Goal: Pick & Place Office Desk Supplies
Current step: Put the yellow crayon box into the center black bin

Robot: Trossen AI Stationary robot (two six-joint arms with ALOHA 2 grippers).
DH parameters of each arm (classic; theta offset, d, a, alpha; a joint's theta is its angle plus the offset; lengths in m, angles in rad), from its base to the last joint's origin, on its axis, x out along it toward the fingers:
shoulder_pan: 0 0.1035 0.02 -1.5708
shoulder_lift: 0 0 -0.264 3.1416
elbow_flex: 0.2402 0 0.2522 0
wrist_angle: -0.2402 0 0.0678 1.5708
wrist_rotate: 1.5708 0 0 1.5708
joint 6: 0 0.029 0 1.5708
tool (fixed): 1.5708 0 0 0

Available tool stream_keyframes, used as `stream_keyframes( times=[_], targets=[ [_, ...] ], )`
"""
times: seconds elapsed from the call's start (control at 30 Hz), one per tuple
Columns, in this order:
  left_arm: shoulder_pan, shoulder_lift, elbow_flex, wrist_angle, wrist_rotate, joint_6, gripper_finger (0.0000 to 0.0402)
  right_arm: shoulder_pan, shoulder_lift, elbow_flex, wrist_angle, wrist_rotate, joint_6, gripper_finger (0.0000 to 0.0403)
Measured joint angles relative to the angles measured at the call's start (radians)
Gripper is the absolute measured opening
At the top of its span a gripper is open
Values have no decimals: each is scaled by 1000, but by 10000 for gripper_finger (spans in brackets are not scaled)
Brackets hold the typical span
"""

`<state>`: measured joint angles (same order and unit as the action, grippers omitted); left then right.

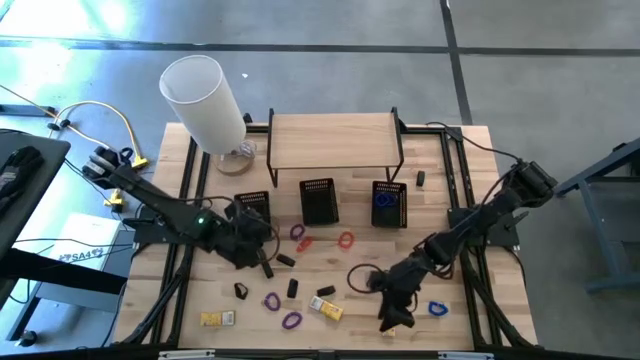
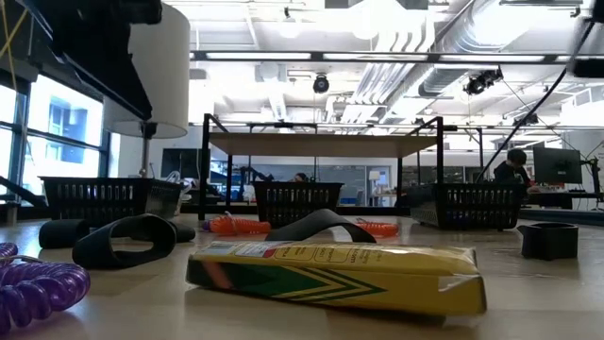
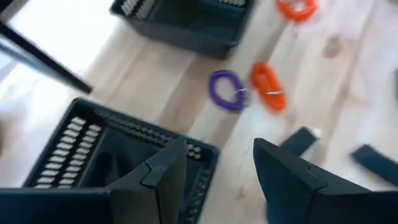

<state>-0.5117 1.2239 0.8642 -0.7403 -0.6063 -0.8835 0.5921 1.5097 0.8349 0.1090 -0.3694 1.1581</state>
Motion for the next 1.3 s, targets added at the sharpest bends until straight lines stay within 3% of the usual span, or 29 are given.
stream_keyframes(
  times=[0.13, 0.3, 0.43, 0.6, 1.0, 1.2, 1.3],
  targets=[
    [-20, 5, 0, 22, -2, 1, 178, 62, 0, 0, -37, 57, 301, 219],
    [-36, 19, 0, 26, -16, 10, 178, 150, 0, 0, -188, 205, 622, 219],
    [-36, 29, -5, 25, -26, 27, 178, 170, 0, 0, -306, 333, 715, 219],
    [-38, 38, -5, 33, -23, 47, 178, 168, 0, 0, -392, 400, 827, 219],
    [-84, 38, -5, 31, -30, 53, 178, 169, 7, 0, -451, 389, 995, 219],
    [-96, 38, -5, 44, -54, 50, 178, 149, 62, 0, -425, 281, 1022, 219],
    [-96, 38, -5, 50, -54, 53, 178, 135, 92, 0, -404, 278, 1014, 219]
  ],
)
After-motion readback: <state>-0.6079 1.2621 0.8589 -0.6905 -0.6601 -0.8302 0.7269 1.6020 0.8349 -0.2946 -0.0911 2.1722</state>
